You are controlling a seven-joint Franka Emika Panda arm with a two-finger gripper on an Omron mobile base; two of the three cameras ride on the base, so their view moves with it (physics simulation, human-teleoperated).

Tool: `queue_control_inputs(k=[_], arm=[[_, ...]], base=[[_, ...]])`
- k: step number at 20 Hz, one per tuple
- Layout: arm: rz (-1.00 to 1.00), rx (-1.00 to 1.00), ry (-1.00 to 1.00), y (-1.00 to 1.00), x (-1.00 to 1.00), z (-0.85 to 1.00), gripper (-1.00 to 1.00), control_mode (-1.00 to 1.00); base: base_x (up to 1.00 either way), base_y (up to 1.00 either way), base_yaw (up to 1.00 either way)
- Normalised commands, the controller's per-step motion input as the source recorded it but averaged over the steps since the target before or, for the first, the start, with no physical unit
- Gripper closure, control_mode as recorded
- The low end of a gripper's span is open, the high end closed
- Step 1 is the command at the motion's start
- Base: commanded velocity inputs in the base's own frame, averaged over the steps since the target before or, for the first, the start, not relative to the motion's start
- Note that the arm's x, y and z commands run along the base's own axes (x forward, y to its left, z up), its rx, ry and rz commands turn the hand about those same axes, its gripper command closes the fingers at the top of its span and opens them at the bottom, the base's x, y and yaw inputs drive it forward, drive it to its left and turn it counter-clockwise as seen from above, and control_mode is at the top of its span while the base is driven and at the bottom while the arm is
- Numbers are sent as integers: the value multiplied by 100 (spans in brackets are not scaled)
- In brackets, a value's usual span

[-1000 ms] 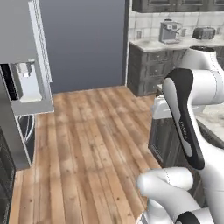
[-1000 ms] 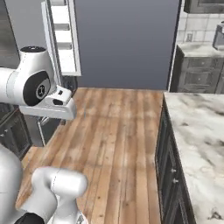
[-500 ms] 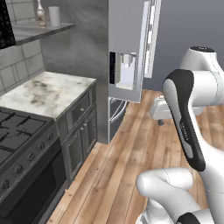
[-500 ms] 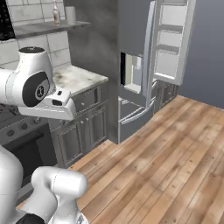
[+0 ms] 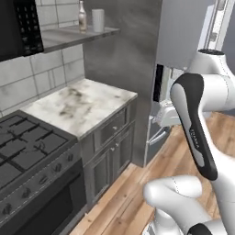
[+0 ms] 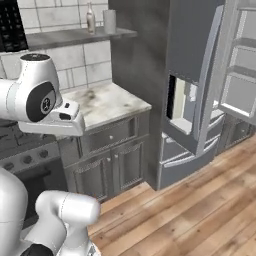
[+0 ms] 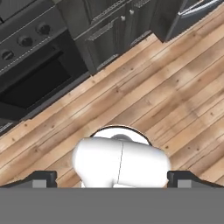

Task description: There is a bowl on the dining counter. Grab a lemon wedge from the fridge and place it in the bowl. Then get the liquor bottle and glass cup from the cabinet and place them next to the bowl.

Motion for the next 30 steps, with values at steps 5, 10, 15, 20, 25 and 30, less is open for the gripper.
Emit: queue_control_inputs(k=[5, 10, 15, 20, 25, 30], arm=[[0, 0, 0, 0, 0, 0, -100, 100], [0, 0, 0, 0, 0, 0, -100, 100], [0, 0, 0, 0, 0, 0, -100, 100], [0, 0, 0, 0, 0, 0, -100, 100], [0, 0, 0, 0, 0, 0, -100, 100], [0, 0, 0, 0, 0, 0, -100, 100]], base=[[100, -50, 34], [97, -45, 51], [85, -40, 66], [84, -47, 59], [84, -27, 21], [91, -11, 1]])
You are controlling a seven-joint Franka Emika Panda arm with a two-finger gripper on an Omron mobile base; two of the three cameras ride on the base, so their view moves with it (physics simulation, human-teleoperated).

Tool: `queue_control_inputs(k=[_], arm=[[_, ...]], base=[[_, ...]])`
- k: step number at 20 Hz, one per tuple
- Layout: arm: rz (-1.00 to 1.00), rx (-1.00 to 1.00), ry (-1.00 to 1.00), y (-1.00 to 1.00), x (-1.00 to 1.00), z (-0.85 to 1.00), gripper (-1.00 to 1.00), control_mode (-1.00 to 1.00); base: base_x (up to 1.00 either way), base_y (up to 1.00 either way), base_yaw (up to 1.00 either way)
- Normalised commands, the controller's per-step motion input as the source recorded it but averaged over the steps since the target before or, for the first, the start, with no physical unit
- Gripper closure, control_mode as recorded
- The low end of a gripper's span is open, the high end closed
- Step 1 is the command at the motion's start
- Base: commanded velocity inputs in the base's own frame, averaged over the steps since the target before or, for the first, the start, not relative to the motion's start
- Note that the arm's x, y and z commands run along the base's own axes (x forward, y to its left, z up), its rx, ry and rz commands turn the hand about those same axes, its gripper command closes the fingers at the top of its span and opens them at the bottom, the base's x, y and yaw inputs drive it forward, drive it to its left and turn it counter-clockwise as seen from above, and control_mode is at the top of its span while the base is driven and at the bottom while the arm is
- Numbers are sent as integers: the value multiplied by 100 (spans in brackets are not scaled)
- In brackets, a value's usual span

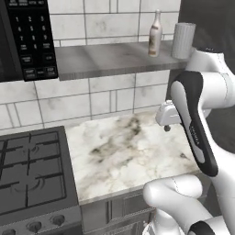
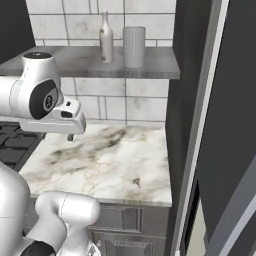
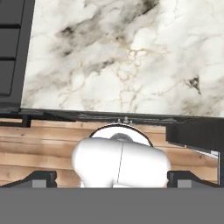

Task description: There is a bowl on the dining counter. Grab a lemon wedge from the fridge and place it in the bowl. Then get the liquor bottle and glass cup from the cabinet and place them next to the bowl.

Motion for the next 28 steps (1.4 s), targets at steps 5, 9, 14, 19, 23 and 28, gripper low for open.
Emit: queue_control_inputs(k=[5, 9, 14, 19, 23, 28], arm=[[0, 0, 0, 0, 7, 1, -100, -100], [0, 0, -8, -9, 2, 34, -100, -100], [0, 0, -26, -9, -21, 67, -100, -100], [0, 0, -27, -6, -5, 88, -100, -100], [0, 0, -33, 0, 0, 84, -100, -100], [-2, -3, -40, 0, 0, 67, -100, -100]], base=[[57, -3, 0], [0, 0, 0], [0, 0, 0], [0, 0, 0], [0, 0, 0], [0, 0, 0]])
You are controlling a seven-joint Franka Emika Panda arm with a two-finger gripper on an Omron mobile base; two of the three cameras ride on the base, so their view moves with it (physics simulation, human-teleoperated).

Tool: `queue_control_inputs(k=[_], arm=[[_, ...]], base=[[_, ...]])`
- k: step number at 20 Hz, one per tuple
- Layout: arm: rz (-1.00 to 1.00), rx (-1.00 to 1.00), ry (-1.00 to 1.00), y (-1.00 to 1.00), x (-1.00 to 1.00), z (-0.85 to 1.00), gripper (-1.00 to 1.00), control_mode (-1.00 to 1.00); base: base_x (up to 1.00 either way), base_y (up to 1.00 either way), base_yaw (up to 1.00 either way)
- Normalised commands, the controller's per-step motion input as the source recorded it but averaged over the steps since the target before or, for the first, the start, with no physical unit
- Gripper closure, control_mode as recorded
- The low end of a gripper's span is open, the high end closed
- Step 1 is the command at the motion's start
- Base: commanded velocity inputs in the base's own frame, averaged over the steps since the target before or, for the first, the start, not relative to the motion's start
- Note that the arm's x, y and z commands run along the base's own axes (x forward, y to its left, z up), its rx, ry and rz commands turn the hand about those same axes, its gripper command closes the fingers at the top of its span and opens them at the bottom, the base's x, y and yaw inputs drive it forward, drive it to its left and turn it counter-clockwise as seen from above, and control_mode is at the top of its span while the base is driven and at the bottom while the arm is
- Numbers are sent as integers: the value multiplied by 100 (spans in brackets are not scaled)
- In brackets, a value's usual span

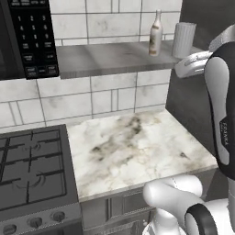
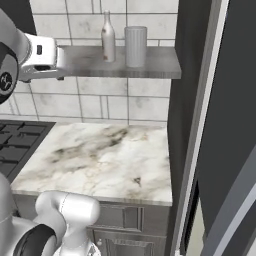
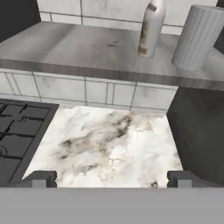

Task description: There is a bowl on the dining counter. Grab a lemon wedge from the fridge and place it in the bowl. Then get the liquor bottle and glass cup from the cabinet and place them next to the bowl.

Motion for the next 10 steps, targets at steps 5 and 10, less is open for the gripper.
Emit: queue_control_inputs(k=[5, 10], arm=[[-9, -7, -29, 0, 24, 27, -100, -100], [-14, -8, -19, 0, 50, 3, -100, -100]], base=[[0, 0, 0], [0, 0, 0]])
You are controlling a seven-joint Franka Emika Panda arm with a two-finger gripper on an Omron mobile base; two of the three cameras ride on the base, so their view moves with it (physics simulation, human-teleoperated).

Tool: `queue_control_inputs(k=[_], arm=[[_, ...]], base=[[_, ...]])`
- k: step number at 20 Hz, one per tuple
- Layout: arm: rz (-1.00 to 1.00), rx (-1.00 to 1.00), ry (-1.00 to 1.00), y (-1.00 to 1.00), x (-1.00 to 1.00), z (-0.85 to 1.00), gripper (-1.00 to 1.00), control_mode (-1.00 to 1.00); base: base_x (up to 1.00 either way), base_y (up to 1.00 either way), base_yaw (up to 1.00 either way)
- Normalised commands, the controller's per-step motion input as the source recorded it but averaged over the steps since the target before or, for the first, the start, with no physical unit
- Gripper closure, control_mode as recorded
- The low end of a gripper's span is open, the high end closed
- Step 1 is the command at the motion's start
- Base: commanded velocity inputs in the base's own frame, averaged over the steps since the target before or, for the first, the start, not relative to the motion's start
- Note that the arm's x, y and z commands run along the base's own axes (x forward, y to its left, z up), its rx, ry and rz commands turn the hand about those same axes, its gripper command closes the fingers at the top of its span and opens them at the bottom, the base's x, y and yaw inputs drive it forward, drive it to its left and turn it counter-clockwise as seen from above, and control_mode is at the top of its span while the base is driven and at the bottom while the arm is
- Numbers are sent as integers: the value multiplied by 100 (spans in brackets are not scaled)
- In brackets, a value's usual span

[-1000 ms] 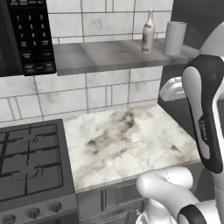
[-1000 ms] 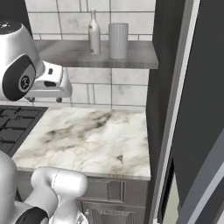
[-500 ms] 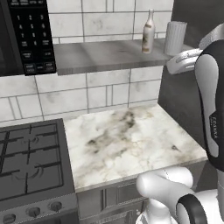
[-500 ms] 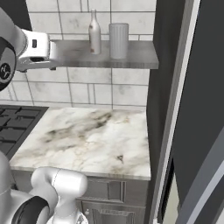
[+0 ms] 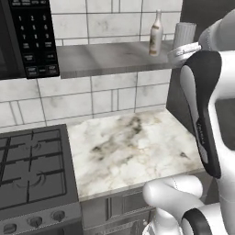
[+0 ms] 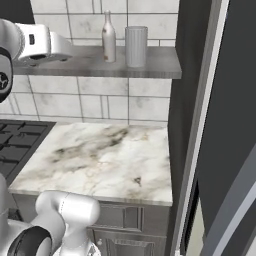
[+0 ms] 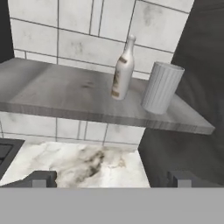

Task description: There is a bowl on the dining counter. Grab a lemon wedge from the fridge and place it in the bowl. Then get the liquor bottle and glass cup from the cabinet and place them next to the bowl.

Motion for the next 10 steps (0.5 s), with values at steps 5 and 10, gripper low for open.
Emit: queue_control_inputs(k=[5, 10], arm=[[-12, 0, -2, 0, 70, 6, -100, -100], [-5, 1, 0, 0, 65, 12, -100, -100]], base=[[0, 0, 0], [0, 0, 0]])
